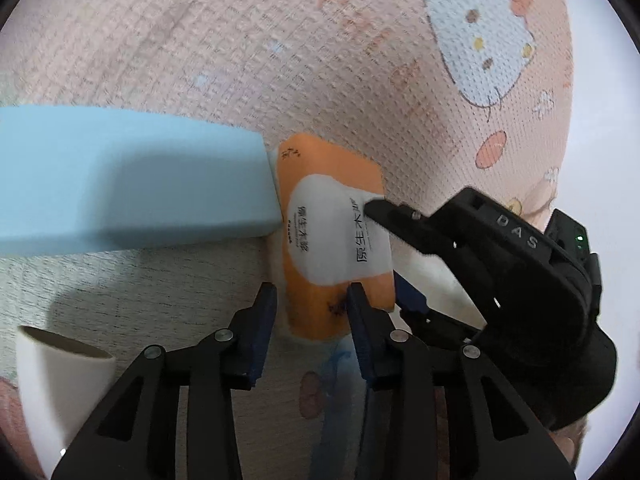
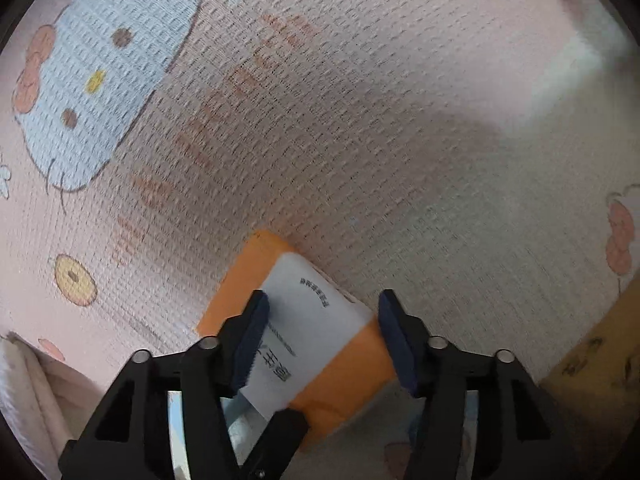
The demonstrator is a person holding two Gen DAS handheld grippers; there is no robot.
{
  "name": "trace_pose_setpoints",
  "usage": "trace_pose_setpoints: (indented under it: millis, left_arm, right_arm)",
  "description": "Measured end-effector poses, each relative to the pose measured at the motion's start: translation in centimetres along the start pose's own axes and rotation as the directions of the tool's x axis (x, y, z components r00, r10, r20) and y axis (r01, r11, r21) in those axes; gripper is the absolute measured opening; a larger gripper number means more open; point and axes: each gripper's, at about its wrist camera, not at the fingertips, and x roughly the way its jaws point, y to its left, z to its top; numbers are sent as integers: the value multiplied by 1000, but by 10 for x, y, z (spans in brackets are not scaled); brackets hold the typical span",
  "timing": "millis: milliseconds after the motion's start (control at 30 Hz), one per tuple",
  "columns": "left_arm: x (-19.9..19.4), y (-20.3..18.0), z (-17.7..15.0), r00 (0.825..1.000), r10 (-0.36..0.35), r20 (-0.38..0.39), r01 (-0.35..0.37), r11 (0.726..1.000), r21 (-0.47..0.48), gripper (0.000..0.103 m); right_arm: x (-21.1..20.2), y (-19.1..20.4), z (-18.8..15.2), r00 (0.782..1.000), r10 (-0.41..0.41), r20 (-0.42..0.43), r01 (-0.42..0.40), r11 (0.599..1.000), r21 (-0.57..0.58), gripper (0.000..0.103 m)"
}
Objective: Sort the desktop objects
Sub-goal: 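Close the left gripper on the orange-and-white box while the right gripper grips its other end, then lift the orange-and-white box off the mat with both grippers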
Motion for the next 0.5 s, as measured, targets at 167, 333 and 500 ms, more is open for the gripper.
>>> trace_pose_setpoints:
  millis: [167, 333, 500]
  left_arm:
    - [-14, -5, -1, 998, 56, -6, -56, 998, 43, 37]
    - [-36, -9, -19, 991, 131, -29, -129, 989, 72, 37]
    - [-61, -7, -52, 983, 173, -66, -167, 982, 83, 37]
  right_arm:
    - [-8, 0, -15, 997, -31, -64, 31, 999, -10, 41]
    - [-24, 8, -42, 994, -70, -85, 66, 997, -43, 40]
    - [-44, 7, -75, 986, -93, -139, 84, 994, -70, 40]
